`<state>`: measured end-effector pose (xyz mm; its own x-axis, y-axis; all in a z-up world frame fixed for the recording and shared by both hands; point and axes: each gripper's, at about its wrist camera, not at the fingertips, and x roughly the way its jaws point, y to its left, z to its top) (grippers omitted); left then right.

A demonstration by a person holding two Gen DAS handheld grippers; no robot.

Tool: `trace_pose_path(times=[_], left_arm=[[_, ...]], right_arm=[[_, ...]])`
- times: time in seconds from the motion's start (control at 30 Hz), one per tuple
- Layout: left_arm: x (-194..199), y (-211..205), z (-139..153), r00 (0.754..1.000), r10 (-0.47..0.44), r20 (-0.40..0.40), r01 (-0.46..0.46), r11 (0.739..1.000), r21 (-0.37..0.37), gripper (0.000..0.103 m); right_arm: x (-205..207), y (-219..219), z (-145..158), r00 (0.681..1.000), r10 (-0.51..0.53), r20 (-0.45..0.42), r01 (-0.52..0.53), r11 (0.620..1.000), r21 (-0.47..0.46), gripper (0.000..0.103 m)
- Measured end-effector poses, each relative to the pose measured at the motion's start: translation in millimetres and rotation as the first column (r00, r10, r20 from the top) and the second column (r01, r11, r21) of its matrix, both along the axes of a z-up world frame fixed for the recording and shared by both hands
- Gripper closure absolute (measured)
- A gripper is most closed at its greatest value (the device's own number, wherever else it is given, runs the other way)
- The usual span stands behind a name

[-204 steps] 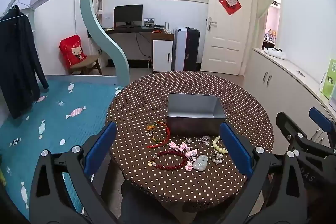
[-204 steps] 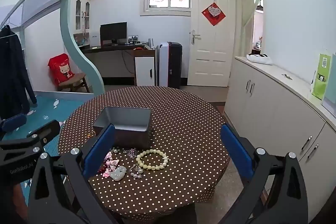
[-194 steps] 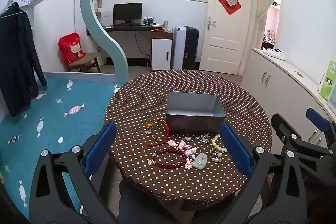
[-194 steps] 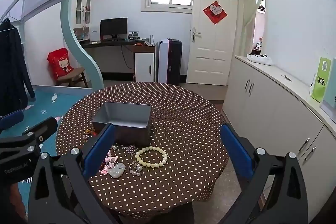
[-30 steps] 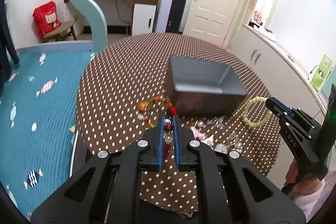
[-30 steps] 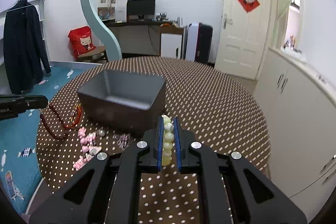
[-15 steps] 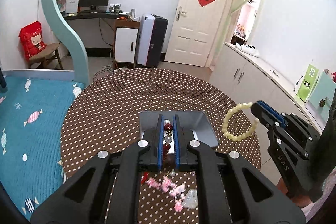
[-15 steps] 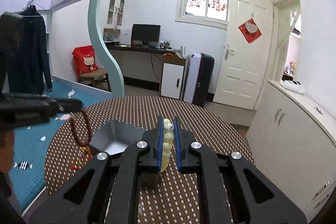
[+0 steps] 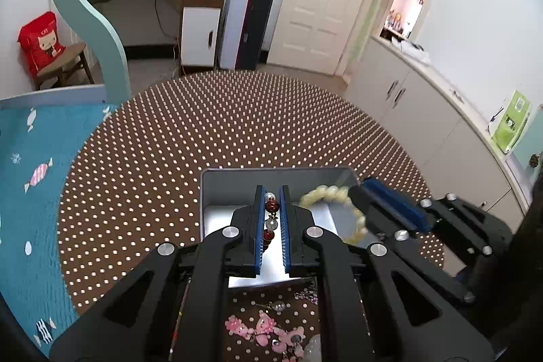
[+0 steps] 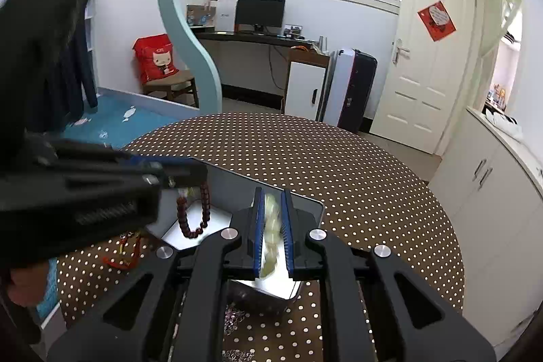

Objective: Organize jewelry
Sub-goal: 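Carry both bracelets into the grey box while the right tool opens to release its bracelet, then open the left tool to drop the red bead bracelet in the box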

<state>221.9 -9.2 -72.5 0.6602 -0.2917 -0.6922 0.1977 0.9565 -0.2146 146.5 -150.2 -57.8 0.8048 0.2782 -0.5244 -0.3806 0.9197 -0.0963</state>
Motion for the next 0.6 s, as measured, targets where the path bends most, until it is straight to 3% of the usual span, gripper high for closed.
trace_pose_path(times=[0.03,0.1,0.17,0.53,0.6], left_arm=[[2.9,-4.1,-3.5,1.000,-0.002,-0.009,0.002,1.000,0.002,0.095],[7.7,-6.9,-11.3,1.000,-0.005,-0.022,0.006,1.000,0.009,0.095],[10.7,-9.4,-16.0,1.000,-0.012,-0.028,0.012,1.000,0.014,0.095],[3.6,-17.2,-30.3,0.999,-0.006,-0.036,0.009,0.996,0.087,0.093],[1.1,-16.5,-31.8,0.999,0.003,-0.040,0.001,0.995,0.100,0.077]], right_arm=[[0.5,-2.1,1.3,1.000,-0.003,0.001,0.003,1.000,0.008,0.089],[0.0,-7.9,3.1,0.999,-0.029,0.015,0.029,0.999,0.016,0.064],[1.5,-14.6,3.1,0.997,-0.073,0.025,0.073,0.997,0.009,0.050],[-3.4,-43.8,-12.4,0.981,-0.191,-0.043,0.193,0.980,0.045,0.037],[-7.5,-44.6,-12.9,0.979,-0.198,-0.045,0.200,0.979,0.048,0.032]])
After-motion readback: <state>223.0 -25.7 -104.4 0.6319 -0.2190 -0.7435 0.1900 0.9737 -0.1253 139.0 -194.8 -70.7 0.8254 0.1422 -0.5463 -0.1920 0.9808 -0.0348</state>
